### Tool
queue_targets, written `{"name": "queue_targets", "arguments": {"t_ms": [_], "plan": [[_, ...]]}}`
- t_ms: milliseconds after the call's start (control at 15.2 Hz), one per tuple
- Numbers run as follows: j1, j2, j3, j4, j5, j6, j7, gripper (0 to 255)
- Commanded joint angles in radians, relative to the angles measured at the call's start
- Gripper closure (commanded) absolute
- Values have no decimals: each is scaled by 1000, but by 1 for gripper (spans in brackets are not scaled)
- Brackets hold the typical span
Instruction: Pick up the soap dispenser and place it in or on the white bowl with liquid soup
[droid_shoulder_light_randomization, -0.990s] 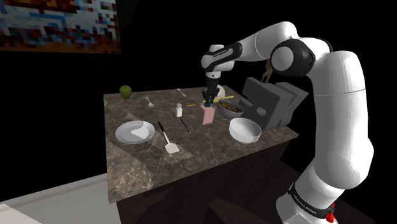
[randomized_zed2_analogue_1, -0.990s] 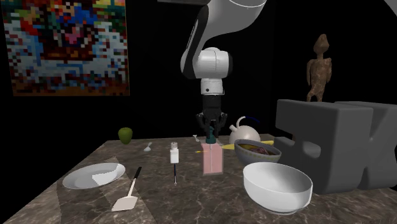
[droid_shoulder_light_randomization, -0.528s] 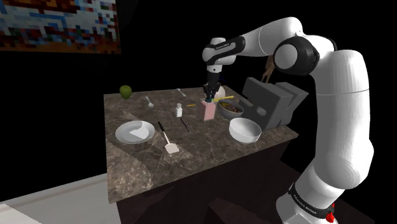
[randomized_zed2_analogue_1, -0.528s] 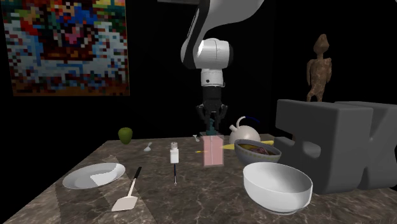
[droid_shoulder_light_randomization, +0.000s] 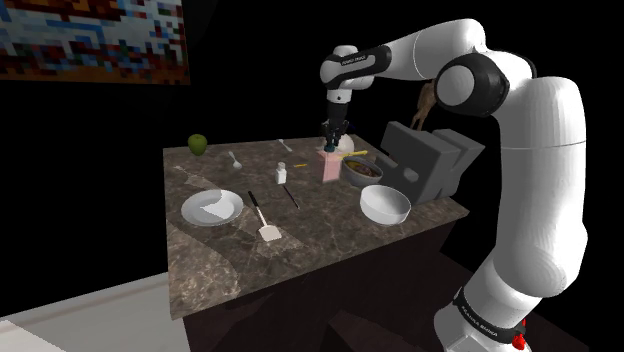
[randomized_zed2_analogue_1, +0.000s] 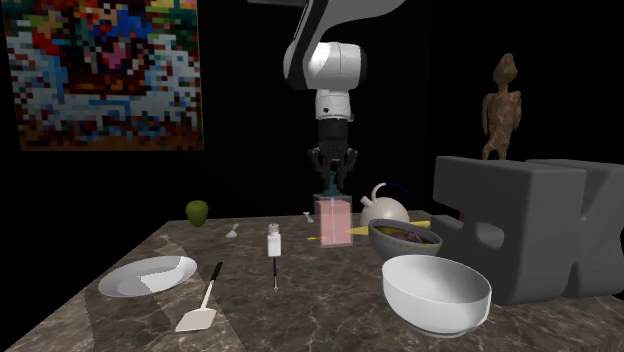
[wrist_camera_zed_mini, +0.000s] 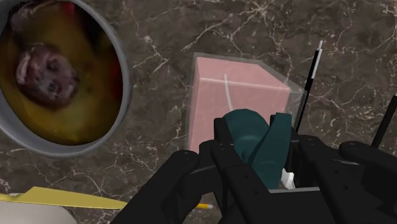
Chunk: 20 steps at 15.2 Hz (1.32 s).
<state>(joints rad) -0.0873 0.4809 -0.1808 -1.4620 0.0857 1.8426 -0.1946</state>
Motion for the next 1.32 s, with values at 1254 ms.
{"name": "queue_targets", "arguments": {"t_ms": [1254], "plan": [[-54, -8, -21, 258, -2, -266, -51, 255]]}}
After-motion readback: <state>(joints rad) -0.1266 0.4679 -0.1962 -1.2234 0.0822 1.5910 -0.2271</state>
